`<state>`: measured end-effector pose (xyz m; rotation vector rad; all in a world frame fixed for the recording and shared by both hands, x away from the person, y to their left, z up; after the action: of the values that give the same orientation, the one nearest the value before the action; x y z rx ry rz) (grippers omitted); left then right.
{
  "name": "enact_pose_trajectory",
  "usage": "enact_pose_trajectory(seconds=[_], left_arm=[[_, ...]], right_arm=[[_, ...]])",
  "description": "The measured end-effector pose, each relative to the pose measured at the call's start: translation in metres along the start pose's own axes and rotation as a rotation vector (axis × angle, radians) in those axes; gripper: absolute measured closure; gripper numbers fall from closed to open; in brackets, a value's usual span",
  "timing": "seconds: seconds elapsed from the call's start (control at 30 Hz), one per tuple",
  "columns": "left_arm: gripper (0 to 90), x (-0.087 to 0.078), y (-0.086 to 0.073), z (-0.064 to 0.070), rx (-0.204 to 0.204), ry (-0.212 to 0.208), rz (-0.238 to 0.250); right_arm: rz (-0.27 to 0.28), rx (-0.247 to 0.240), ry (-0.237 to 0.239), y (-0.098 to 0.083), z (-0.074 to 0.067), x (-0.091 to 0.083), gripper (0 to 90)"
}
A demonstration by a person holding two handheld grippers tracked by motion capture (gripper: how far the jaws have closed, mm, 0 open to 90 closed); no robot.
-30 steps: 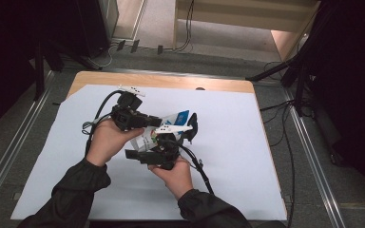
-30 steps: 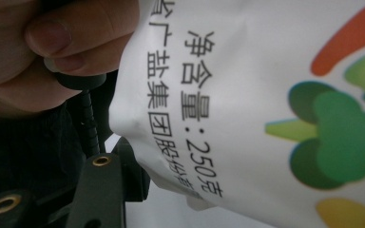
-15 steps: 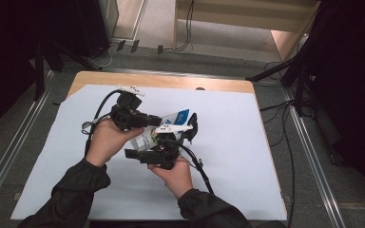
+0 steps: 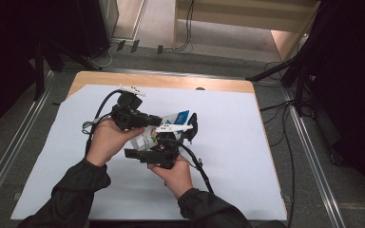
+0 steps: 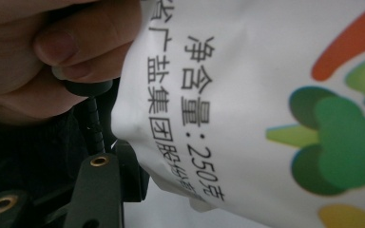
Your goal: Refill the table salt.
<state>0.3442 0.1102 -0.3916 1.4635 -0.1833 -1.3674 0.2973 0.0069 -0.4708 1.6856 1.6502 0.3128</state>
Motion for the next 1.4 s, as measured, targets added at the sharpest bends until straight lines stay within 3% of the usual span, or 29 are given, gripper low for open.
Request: enact_pose_trajectory(seconds=[0.53,0.77,0.97,1.4], left_arm=[[88.4,0.0,-0.002,-0.001,0.005,0.009,-0.005],[87.9,0.0,-0.011,-0.007,-0.016,-0.023,-0.018],[87.5,0.0,-0.013,-0.007,-0.017,-0.019,-0.032],[87.5,-0.001,-0.006,-0.002,0.008,-0.01,0.009]], right_arm=[[-0.01,-0.018,-0.009,0.0,0.001,0.002,48.1],[-0.034,-0.042,-0.035,-0.006,0.004,0.007,49.4],[-0.038,-0.047,-0.047,-0.008,0.009,0.009,49.9],[-0.004,-0.019,-0.006,-0.001,0.002,0.003,49.5]])
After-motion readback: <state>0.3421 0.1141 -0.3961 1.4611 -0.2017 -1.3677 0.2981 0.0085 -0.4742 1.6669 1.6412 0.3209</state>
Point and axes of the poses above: each handheld gripper's, and its own axes: x roughly forward along the jaws, y roughly out of its top, z roughly to its right, the point moved 3 cm from there along x, roughly forward along the jaws, and after that the axes turned 9 degrees about x, right-handed, at the moved point
